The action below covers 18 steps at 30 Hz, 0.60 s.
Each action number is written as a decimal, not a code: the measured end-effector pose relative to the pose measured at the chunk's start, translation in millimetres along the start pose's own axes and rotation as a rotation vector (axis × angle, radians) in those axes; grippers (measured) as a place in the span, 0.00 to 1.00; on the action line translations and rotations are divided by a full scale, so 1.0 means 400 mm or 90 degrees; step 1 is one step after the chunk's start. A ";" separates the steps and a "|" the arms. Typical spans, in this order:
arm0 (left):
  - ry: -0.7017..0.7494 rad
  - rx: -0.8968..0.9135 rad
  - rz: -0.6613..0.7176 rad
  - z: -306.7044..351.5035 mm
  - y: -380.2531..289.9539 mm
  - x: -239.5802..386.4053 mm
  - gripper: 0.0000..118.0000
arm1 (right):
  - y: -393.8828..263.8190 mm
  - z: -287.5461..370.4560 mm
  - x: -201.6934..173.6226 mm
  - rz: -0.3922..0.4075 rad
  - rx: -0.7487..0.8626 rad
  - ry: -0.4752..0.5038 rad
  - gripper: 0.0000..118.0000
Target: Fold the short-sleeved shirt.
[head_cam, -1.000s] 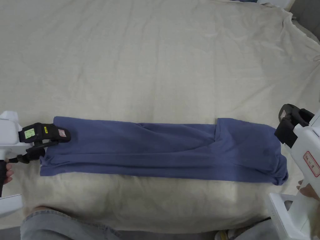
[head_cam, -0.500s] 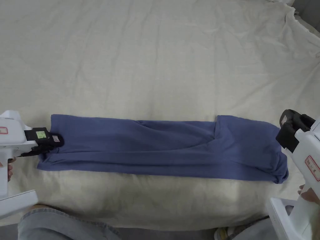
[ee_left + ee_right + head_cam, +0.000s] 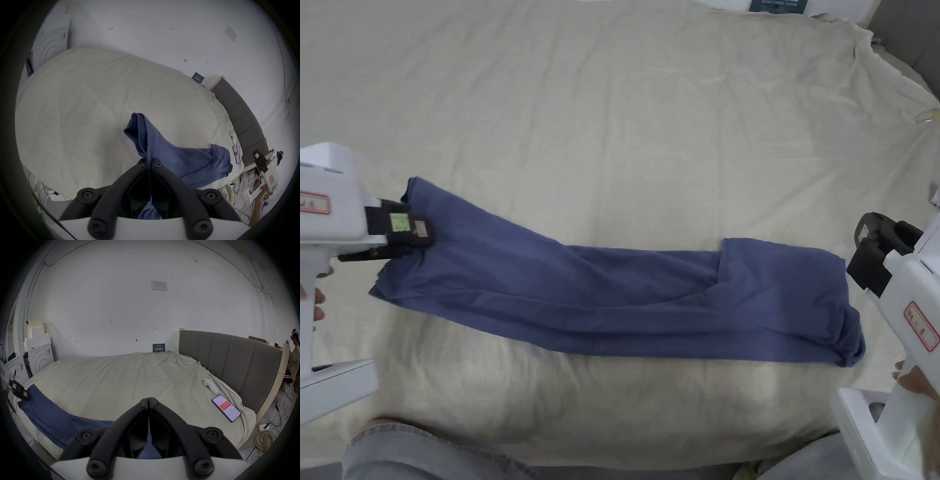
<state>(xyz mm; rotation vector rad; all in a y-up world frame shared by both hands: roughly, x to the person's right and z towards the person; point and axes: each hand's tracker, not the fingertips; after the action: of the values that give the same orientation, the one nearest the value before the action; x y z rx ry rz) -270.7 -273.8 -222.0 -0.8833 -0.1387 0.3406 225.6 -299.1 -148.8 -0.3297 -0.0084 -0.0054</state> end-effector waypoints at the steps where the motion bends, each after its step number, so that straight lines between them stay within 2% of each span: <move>1: -0.012 0.003 -0.001 0.003 0.002 0.022 0.00 | 0.001 0.002 0.003 -0.001 0.002 0.000 0.00; 4: -0.051 0.000 -0.010 0.006 -0.015 0.138 0.00 | 0.002 0.010 0.013 -0.006 0.007 0.001 0.00; 7: -0.076 -0.010 -0.067 -0.032 -0.035 0.255 0.00 | 0.001 0.022 0.023 -0.008 0.011 0.000 0.00; 10: -0.084 -0.038 -0.088 -0.135 -0.029 0.300 0.00 | -0.001 0.035 0.034 -0.014 0.016 0.000 0.00; 14: -0.112 -0.086 -0.071 -0.255 -0.061 0.414 0.00 | -0.006 0.048 0.046 -0.014 0.013 -0.009 0.00; 18: -0.086 -0.131 -0.091 -0.384 -0.117 0.520 0.00 | -0.016 0.058 0.061 -0.012 0.005 -0.016 0.00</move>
<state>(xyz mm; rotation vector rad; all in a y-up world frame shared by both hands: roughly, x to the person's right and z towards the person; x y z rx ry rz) -25.2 -341.3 -286.7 -1.0482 -0.3650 0.2548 249.9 -297.7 -124.4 -0.3218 -0.0357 -0.0201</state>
